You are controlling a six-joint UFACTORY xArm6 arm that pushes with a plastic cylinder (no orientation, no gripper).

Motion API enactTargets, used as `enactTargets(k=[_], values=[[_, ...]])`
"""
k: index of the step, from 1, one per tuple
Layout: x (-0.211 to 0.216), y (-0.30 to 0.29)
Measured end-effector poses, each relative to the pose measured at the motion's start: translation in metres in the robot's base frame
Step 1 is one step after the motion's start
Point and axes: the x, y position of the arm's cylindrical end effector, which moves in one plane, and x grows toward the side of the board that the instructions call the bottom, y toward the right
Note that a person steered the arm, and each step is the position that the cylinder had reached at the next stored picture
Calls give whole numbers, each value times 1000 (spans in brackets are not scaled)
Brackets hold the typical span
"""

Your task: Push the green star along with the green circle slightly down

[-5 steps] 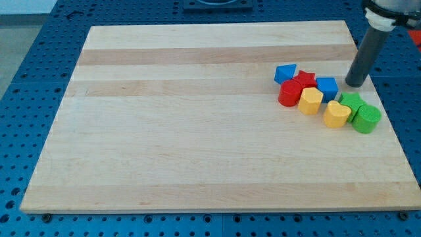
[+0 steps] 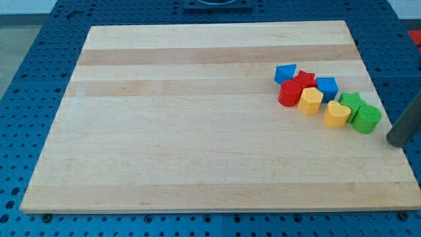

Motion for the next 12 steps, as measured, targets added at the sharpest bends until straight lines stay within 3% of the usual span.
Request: enactTargets(k=[1, 3, 4, 9, 10, 11, 12], values=[[-7, 13], [-152, 13], [-169, 2], [-25, -1], [-18, 11], [-53, 32], [-106, -1]])
